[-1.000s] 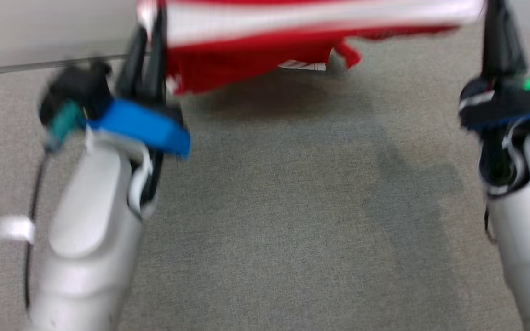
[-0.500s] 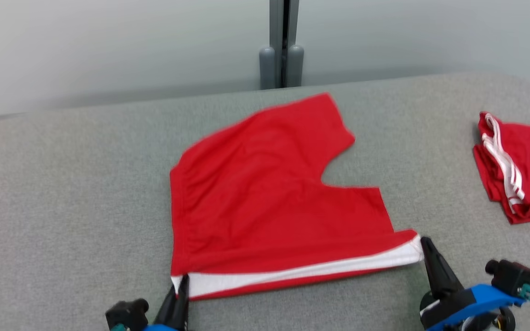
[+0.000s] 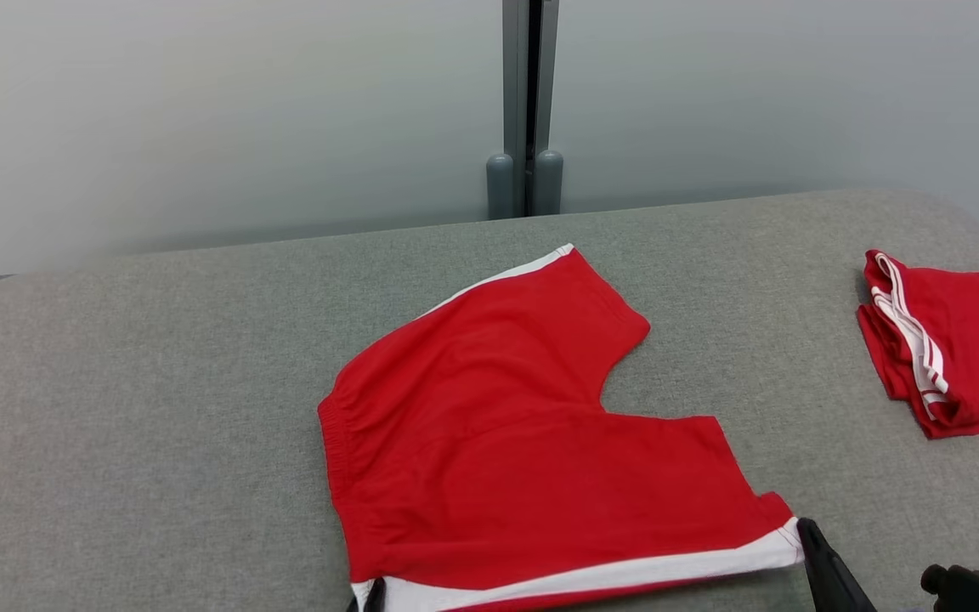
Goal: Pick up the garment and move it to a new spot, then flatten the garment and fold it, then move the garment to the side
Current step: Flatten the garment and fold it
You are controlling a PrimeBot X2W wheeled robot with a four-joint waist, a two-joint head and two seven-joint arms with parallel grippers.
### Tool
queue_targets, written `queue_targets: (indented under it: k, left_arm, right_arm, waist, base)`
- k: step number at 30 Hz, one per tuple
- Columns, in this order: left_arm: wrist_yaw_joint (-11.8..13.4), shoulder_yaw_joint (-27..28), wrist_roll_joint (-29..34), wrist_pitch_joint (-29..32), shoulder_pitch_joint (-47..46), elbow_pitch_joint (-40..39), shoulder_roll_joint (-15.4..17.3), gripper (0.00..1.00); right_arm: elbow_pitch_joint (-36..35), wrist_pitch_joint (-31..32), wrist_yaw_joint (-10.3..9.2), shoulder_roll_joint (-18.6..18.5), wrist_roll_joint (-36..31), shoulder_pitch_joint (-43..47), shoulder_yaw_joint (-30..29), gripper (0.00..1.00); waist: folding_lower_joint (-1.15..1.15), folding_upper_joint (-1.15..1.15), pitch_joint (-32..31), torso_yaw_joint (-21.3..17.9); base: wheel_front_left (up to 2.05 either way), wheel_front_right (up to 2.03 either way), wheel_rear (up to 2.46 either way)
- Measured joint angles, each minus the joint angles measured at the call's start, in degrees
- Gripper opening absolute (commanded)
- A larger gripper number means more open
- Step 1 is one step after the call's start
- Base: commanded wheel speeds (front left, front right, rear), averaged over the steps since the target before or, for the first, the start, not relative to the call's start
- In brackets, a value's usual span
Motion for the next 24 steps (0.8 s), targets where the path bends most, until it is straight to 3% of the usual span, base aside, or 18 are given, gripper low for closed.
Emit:
queue_targets:
  k: [11,17,24]
  left_arm:
    - [0.0,-0.2,-2.58,-0.01,-10.39,-6.8,0.13,0.0]
    - [0.1,-1.4,-5.19,-0.01,-17.59,-6.82,0.14,0.0]
    - [2.37,-4.74,-10.04,-0.01,-25.26,-4.64,0.16,0.0]
  right_arm:
    - [0.08,-0.05,-0.01,-1.45,0.2,-16.94,2.85,0.0]
    - [5.75,0.36,-0.01,-3.35,-0.78,-29.2,5.92,0.0]
    - [13.86,0.8,0.0,-4.37,-1.93,-41.79,10.22,0.0]
  waist:
    - [0.02,0.0,4.67,2.21]
    - [0.02,0.0,9.04,4.46]
    - [0.02,0.0,15.18,7.04]
  base:
    - [0.0,0.0,0.0]
    - [0.0,0.0,0.0]
    - [0.0,0.0,0.0]
